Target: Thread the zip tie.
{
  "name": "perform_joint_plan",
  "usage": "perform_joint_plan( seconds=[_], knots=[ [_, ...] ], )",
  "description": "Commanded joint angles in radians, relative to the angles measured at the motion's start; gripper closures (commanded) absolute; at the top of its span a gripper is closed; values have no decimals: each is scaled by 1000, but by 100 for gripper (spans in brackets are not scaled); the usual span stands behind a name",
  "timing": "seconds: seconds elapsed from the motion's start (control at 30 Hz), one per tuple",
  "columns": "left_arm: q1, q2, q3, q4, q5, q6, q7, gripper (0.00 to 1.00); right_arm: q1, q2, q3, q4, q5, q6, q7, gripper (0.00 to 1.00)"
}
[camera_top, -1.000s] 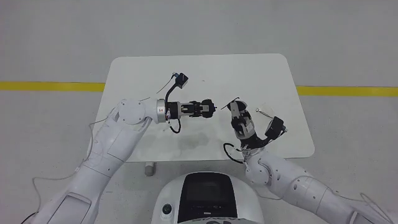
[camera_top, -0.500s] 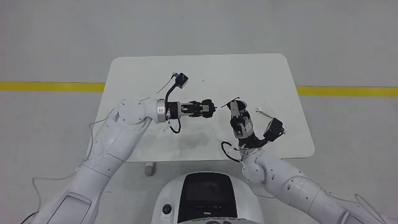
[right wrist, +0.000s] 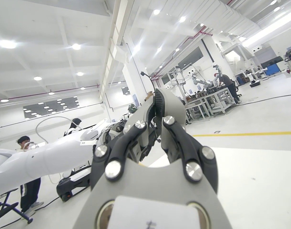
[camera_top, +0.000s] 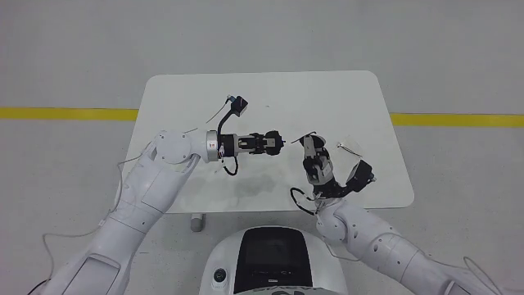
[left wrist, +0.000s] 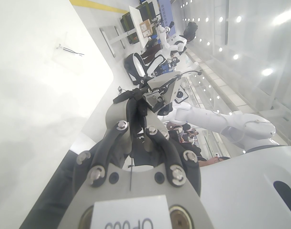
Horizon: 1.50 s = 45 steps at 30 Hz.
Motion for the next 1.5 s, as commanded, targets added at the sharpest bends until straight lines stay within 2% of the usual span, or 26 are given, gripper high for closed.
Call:
perform_joint_plan(
  seconds=[0.0, 0.13, 0.5, 0.6, 0.77, 0.93, 1.03, 1.47],
  knots=[
    [0, 0, 0, 0, 0, 0, 0, 100, -1, -6, 2, 9, -4, 0, -5, 100],
    [0, 0, 0, 0, 0, 0, 0, 100, -4, -17, 12, 33, -22, 0, -15, 100],
    [0, 0, 0, 0, 0, 0, 0, 100, -4, -17, 12, 33, -22, 0, -15, 100],
    [0, 0, 0, 0, 0, 0, 0, 100, -24, -20, 35, 1, -20, 25, 25, 100],
    [0, 0, 0, 0, 0, 0, 0, 100, -55, -31, 75, -23, 1, 42, 31, 100],
    [0, 0, 0, 0, 0, 0, 0, 100, -71, -49, 94, -20, 12, 31, 37, 100],
    [0, 0, 0, 0, 0, 0, 0, 100, -80, -60, 102, -18, 32, 0, 48, 100],
    [0, 0, 0, 0, 0, 0, 0, 100, -83, -86, 102, -23, 89, 0, 85, 100]
  ],
)
